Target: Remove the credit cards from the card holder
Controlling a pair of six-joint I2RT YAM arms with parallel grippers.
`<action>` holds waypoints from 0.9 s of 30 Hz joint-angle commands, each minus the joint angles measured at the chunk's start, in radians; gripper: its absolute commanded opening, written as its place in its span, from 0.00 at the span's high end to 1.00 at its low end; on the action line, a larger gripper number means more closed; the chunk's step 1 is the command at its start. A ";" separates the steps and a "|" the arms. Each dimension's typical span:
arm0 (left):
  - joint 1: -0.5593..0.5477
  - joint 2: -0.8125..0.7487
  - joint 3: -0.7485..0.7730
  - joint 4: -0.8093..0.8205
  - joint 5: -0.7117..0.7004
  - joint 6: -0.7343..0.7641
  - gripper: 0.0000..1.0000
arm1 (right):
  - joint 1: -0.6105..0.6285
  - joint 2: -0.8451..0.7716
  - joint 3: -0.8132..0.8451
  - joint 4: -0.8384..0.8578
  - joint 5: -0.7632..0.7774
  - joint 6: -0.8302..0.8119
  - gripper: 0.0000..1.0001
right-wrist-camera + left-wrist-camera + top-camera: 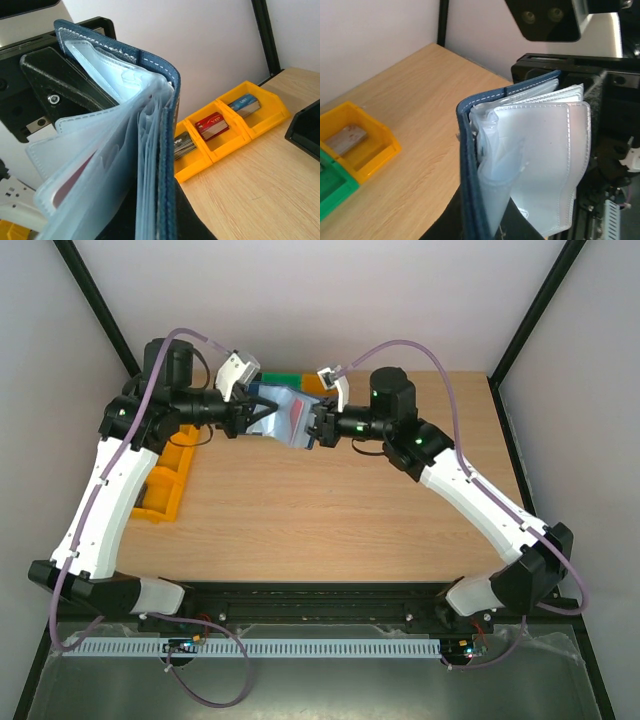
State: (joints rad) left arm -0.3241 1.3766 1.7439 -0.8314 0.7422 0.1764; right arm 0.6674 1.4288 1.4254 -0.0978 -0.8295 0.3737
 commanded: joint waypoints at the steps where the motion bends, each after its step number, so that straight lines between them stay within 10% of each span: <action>1: 0.022 -0.032 -0.029 0.002 0.118 0.013 0.98 | -0.005 -0.063 -0.022 0.062 -0.105 -0.035 0.98; 14: 0.069 -0.070 -0.040 0.003 0.101 -0.012 0.98 | -0.065 -0.184 -0.194 0.161 -0.092 -0.091 0.17; 27: 0.070 -0.068 -0.039 0.001 0.121 -0.012 0.98 | -0.065 -0.087 -0.179 0.337 -0.043 0.112 0.49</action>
State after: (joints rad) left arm -0.2577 1.3289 1.7027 -0.8371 0.8249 0.1680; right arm 0.6022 1.3365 1.2427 0.1253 -0.8558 0.4252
